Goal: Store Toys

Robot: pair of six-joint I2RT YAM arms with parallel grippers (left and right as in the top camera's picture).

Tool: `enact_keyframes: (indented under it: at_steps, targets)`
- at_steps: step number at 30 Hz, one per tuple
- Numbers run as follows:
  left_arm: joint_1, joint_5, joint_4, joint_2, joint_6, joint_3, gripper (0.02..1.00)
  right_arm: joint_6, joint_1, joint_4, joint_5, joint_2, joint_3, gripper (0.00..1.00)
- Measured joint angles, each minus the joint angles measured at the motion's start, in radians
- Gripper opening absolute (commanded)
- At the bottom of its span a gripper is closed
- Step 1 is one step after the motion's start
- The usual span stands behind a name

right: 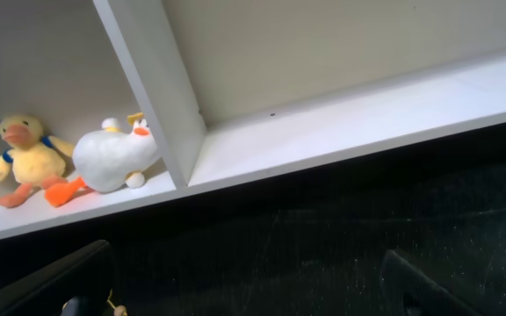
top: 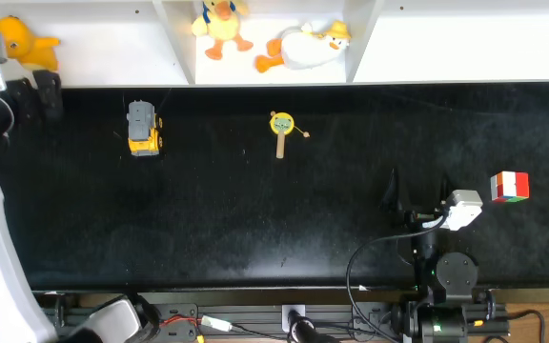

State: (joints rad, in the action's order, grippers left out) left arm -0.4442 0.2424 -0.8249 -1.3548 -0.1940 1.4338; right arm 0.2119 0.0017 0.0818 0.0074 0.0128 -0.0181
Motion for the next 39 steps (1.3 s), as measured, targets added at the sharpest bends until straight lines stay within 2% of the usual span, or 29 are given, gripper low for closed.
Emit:
enact_keyframes:
  at_steps: [5, 15, 29, 39]
  targets:
    - [0.07, 0.0, -0.096, 0.062, -0.02, 0.0, 0.998, 0.0, 0.0, 0.0, 0.0, 0.0, 0.0, 0.996]
    - [0.248, -0.019, -0.051, 0.072, 0.0, -0.195, 0.998, 0.0, 0.0, 0.0, 0.0, 0.0, 0.0, 0.996]
    - [0.288, -0.106, 0.185, 0.072, 0.113, -0.507, 0.996, 0.0, 0.0, 0.0, 0.0, 0.0, 0.0, 0.996]
    - [0.299, -0.119, 0.31, -0.002, 0.126, -0.569, 0.998, 0.0, 0.0, 0.0, 0.0, 0.0, 0.0, 0.993]
